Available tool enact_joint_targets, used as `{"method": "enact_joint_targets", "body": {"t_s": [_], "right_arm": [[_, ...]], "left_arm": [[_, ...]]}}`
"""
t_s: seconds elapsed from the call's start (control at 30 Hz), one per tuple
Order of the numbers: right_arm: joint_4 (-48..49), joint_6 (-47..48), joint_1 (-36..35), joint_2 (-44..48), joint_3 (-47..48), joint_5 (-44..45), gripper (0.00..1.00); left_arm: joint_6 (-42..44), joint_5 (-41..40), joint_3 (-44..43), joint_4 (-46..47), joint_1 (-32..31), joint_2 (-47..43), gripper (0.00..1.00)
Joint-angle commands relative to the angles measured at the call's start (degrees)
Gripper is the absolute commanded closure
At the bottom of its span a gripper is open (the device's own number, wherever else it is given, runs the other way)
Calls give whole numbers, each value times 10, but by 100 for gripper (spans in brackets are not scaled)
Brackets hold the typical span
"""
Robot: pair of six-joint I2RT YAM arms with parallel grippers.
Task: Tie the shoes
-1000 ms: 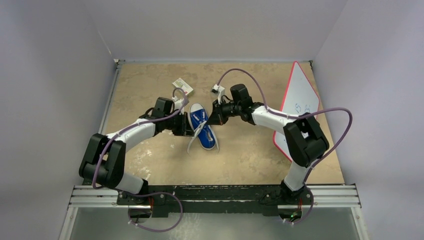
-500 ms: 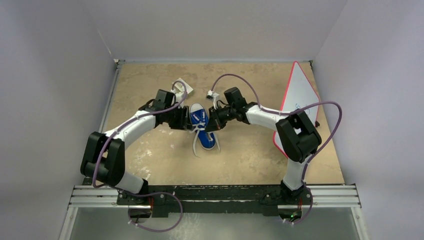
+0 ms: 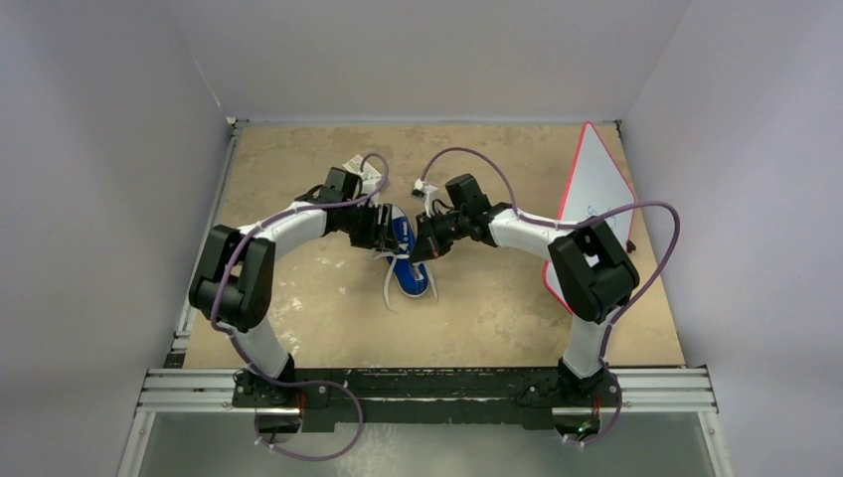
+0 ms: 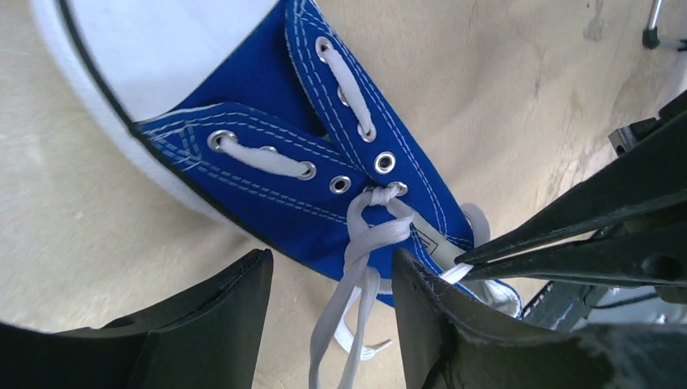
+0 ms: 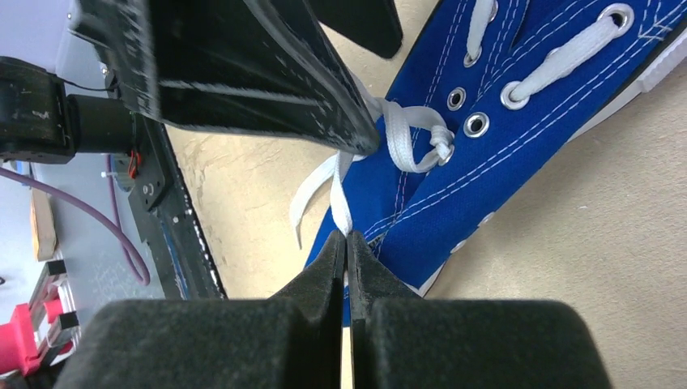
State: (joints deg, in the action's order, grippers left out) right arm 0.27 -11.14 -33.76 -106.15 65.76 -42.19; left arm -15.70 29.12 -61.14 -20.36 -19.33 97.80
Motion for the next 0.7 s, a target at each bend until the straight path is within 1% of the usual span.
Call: {"method": "enact_joint_targets", "body": {"t_s": [0.0,0.03,0.13,0.23,0.3,0.37,0.57,0.67], "right_arm": [[10,-16,-2,7,11,8,100],[11,-18,-2,4,14,9,100],[17,-20,-2,-10,17,14,100],[23,-26,-2,-25,27,18,100],[26,-30,-2,-36,38,18,100],[22,-34,-2,-43,46,25,100],[29,-60,-2,-43,45,44,100],[47,-72,-2,-40,39,42,100]], "left_arm": [[9,79,-24,41,-1,34,44],[2,83,-20,52,-1,36,45],[-8,82,-4,78,0,24,54],[-10,81,7,78,4,14,62],[-12,83,12,82,6,9,64],[-16,89,17,90,6,6,62],[-27,126,27,105,6,16,51],[-32,133,31,113,5,20,50]]}}
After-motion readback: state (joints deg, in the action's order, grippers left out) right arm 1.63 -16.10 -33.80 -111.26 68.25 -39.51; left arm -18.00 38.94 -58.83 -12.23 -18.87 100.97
